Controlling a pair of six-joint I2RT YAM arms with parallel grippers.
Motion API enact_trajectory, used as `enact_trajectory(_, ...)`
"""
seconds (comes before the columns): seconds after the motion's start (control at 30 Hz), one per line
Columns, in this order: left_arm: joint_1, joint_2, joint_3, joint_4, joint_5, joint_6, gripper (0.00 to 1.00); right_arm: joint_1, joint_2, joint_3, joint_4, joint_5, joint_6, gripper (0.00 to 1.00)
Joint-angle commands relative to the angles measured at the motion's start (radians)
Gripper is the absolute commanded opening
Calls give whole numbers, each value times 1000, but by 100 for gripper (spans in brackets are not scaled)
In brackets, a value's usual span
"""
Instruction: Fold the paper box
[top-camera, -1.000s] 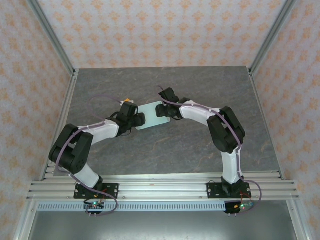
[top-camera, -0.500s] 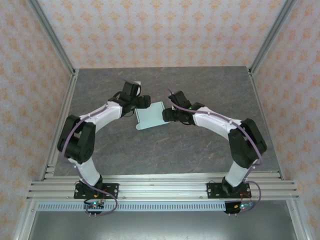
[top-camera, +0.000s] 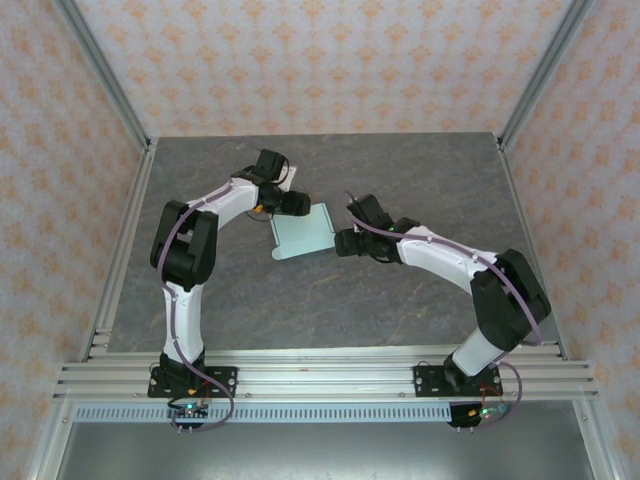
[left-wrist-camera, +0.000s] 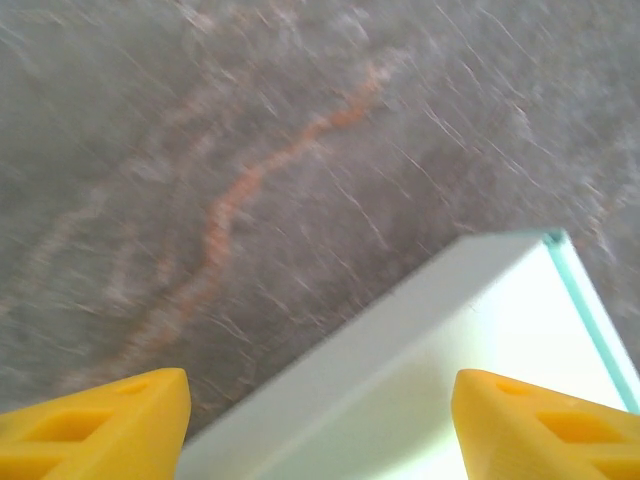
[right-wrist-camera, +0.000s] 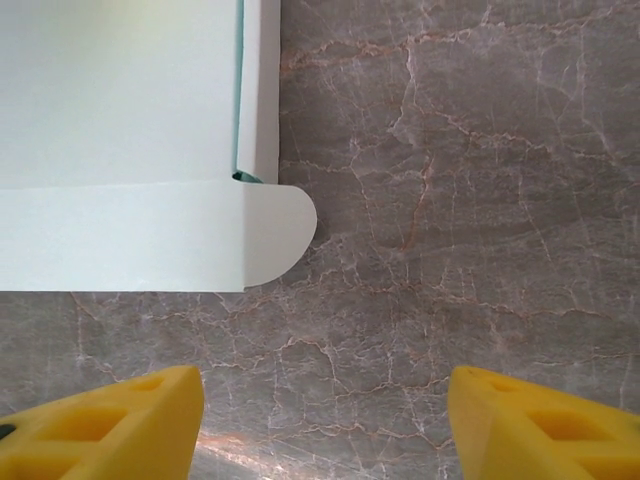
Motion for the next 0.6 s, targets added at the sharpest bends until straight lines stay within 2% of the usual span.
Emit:
enact_trajectory(0.0,-1,-97,-97,44,141,-64,70,-3,-34,-12,-30,21,1,66)
enact_trajectory(0.17,-16,-217,-243,116,174,-121,69,-4,-56,-34,-45,-14,22,66)
enact_trajectory(0.3,-27,-253,-315,156,192,-137,69,-5,-76,-83,3,-98,66,67)
enact_trajectory(0.43,-24,-228,-274,92,97,-107,70,-20,-61,-118,122,-215,158,67)
enact_trajectory(0.57,-11,-231,-278,95,97,-107,70,-50,-18,-172,319,-335,311,65)
